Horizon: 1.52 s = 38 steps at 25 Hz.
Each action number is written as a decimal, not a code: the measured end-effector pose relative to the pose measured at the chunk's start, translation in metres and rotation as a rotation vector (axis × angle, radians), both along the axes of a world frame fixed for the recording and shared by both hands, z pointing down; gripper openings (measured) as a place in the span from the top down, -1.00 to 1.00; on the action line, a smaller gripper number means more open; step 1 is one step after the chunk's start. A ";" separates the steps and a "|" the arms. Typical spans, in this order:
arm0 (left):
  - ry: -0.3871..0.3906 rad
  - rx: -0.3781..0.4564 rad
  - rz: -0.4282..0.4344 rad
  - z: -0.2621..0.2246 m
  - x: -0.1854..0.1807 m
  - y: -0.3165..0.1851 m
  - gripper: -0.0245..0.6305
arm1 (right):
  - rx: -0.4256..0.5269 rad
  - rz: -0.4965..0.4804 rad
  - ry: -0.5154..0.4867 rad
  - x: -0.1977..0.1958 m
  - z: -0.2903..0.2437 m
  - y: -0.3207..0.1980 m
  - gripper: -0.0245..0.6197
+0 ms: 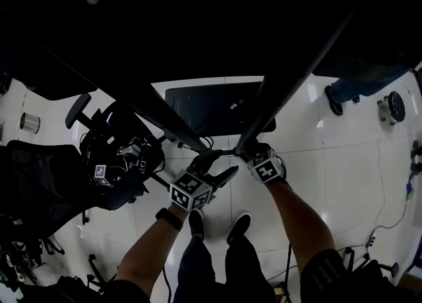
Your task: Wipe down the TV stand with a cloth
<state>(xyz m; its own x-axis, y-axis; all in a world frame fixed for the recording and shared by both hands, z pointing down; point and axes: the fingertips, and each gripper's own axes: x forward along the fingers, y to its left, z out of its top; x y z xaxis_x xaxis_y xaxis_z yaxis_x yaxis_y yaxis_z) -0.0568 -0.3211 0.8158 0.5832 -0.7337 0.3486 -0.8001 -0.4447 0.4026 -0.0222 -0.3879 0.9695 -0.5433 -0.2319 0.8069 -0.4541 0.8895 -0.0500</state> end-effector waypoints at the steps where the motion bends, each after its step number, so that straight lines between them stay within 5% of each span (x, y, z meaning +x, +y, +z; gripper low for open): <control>1: 0.006 -0.005 -0.006 0.004 0.000 0.001 -0.04 | 0.006 -0.012 0.010 -0.001 0.008 0.000 0.81; 11: 0.014 -0.017 0.008 0.007 -0.001 0.012 -0.04 | -0.096 0.066 0.011 0.008 0.021 0.012 0.81; 14: 0.005 0.006 0.035 -0.017 0.000 0.028 -0.04 | -0.051 0.082 -0.045 0.013 -0.010 0.020 0.81; 26: -0.035 0.339 0.060 -0.240 -0.026 0.072 -0.04 | 0.179 -0.059 -0.328 -0.037 -0.287 0.060 0.81; 38: -0.128 0.628 0.090 -0.467 -0.072 0.122 -0.04 | 0.544 -0.143 -0.663 -0.085 -0.628 0.081 0.81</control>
